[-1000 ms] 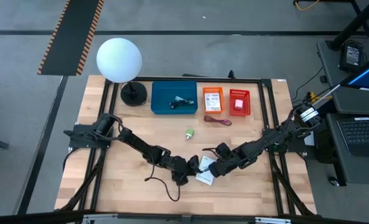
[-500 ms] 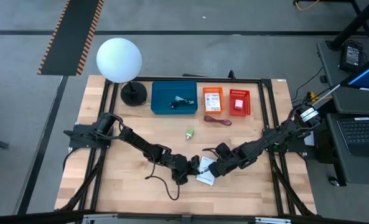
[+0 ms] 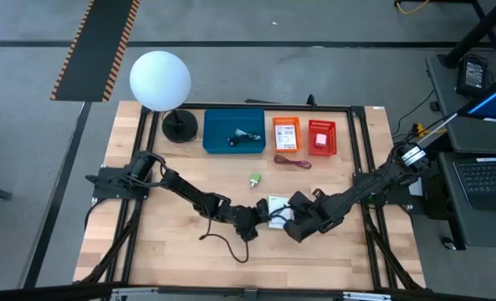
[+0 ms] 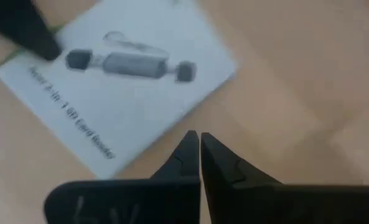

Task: Pick and place items into bin
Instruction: Put the white card reader box into the orange bin

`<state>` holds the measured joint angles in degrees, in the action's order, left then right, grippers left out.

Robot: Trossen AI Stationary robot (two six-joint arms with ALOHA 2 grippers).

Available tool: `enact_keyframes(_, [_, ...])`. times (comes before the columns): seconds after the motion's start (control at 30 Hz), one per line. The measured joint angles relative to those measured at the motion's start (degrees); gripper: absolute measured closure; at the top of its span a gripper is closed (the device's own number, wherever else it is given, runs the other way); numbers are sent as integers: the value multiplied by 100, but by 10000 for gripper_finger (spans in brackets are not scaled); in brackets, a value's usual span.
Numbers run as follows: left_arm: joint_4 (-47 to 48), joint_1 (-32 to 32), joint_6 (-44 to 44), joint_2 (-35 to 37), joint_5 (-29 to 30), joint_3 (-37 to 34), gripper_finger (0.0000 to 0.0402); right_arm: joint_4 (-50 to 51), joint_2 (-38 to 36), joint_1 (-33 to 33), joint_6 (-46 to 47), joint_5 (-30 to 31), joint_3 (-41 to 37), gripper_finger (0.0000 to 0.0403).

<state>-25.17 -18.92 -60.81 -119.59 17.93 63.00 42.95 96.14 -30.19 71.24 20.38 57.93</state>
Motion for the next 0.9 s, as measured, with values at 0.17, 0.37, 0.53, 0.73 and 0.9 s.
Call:
enact_keyframes(0.17, [63,-4,-221,105,143,-8,398,932,-2,-255,-238,1314,611,402])
enact_keyframes(0.37, [227,92,-259,465,256,-4,398,1119,-11,-584,-1235,1801,1208,402])
enact_keyframes(0.53, [297,231,-259,926,251,-4,398,1139,-13,-754,-1495,2137,1316,403])
enact_keyframes(0.73, [625,356,-396,1403,247,-4,398,1500,-29,-906,-1496,2292,1329,403])
enact_keyframes(0.9, [892,470,-446,1572,379,-4,398,1684,-31,-946,-1807,2374,1536,395])
